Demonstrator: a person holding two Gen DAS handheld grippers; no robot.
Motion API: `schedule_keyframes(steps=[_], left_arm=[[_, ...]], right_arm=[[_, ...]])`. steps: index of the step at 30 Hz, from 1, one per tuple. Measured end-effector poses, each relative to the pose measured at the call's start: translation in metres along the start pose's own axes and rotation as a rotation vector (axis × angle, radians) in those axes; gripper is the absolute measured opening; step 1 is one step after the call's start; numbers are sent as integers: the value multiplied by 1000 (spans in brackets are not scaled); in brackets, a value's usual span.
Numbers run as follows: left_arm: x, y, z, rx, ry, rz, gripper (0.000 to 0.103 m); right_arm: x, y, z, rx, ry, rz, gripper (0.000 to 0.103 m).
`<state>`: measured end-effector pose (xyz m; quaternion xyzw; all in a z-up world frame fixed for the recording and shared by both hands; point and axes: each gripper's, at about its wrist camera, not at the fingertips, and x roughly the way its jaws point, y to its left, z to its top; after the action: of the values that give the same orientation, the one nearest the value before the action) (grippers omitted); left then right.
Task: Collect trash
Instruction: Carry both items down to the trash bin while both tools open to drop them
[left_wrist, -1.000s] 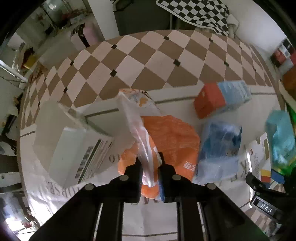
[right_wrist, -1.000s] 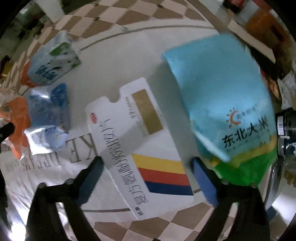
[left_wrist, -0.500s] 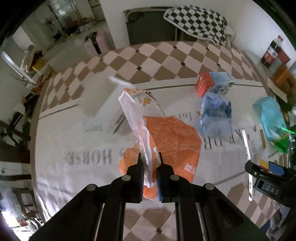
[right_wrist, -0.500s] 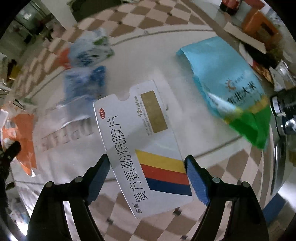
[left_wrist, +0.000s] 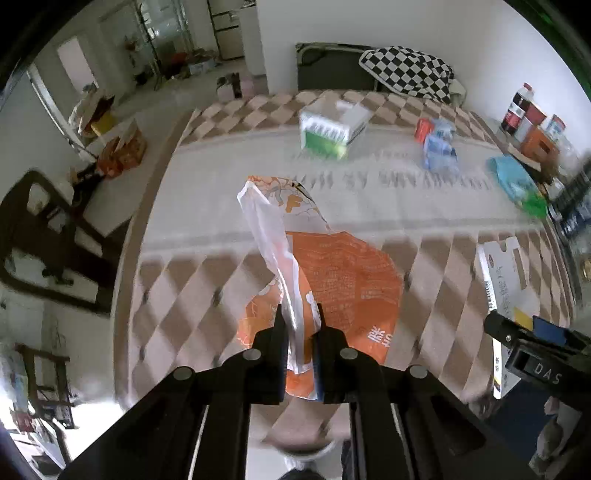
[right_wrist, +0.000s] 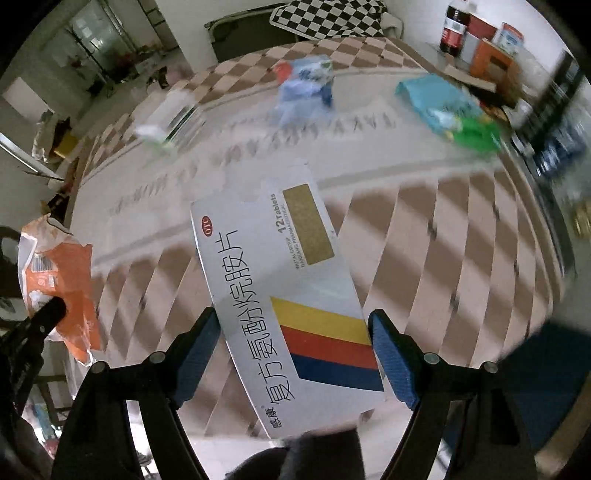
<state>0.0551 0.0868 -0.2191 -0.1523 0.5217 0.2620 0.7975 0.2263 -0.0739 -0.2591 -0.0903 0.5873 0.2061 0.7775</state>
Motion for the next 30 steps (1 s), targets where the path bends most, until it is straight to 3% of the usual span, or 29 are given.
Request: schedule_keyframes(steps=[6,14,20,21,22,26,27,29,30], left_arm=[[-10,44,-86,-24,83,-23,8],[38,73,-191,-112,319,-105,9],[136,73,-247,-216,488,-177,12],[163,72,-256,-229,511,-195,12],[183,70,-262,-237,528,-215,13],[282,66,-288,-230,592,-235,14],[303,63,-298,-217,599,-226,18],[338,59,-313,-212,630,-235,45],[355,57,-320,-218,650,-231,79]], right_arm=[[-14,37,-128,36,57,11,83],[18,34,-246,116,232,61,83],[98,23,-313,180,370,98,81],[123,19,-324,204,394,111,78],[141,17,-331,219,410,126,64],[244,5,-364,306,503,183,61],[273,1,-370,332,511,211,61],[325,-3,-383,327,535,219,61],[341,-5,-386,309,524,188,61]])
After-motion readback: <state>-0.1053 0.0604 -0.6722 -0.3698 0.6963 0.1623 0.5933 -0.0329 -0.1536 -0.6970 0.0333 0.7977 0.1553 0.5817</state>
